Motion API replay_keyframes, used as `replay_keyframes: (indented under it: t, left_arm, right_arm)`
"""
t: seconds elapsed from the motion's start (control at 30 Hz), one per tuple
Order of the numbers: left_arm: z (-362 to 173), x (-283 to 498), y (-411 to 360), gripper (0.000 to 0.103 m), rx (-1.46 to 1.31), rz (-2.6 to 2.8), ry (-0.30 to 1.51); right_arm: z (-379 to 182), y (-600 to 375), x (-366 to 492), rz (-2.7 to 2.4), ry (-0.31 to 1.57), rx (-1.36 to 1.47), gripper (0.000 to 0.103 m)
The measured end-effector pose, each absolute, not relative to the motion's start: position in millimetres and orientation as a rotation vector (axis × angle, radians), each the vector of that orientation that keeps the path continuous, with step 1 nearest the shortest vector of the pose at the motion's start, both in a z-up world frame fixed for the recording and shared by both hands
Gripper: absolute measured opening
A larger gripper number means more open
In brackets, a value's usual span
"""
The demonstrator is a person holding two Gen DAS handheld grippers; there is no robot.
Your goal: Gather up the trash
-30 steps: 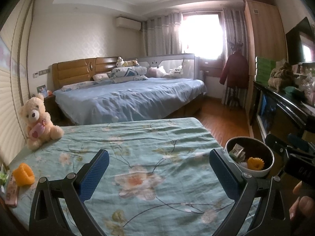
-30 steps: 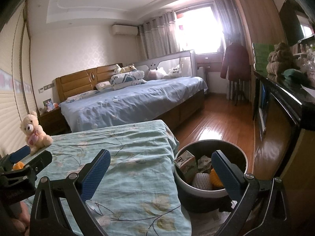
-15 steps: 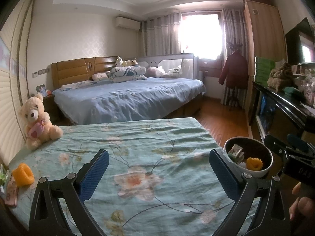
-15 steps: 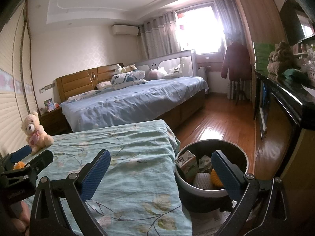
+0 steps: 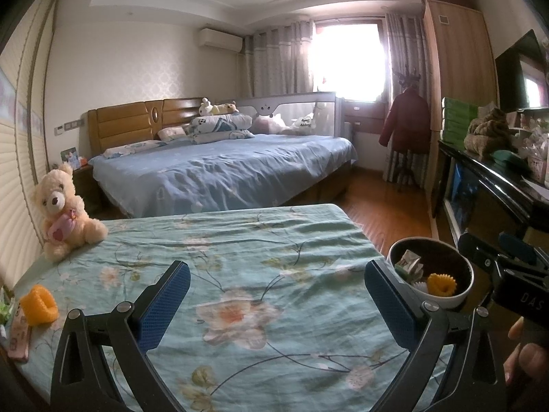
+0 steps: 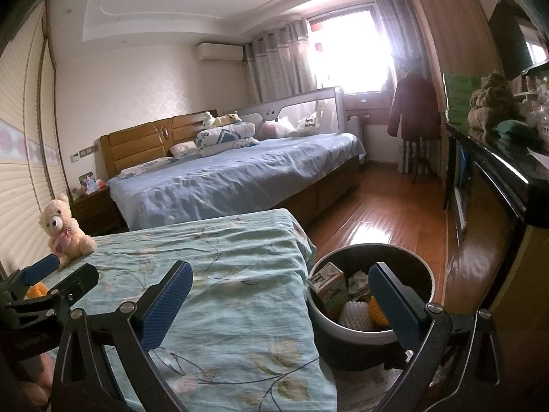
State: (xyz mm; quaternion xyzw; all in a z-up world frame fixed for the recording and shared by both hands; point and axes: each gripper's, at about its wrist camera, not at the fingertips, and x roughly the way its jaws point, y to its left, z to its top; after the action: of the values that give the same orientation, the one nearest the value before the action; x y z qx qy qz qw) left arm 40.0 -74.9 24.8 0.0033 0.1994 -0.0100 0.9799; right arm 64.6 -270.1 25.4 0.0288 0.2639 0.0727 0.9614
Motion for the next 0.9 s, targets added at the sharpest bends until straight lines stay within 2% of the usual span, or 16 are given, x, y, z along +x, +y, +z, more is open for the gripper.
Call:
replay_keyframes:
  t: [0.9]
  left_arm:
    - [24.8, 40.3, -76.5, 0.102, 0.007, -0.028, 0.413]
  right_arm:
    - [26.9, -260.3, 60.9, 0.152, 0.543, 0.065, 0.103]
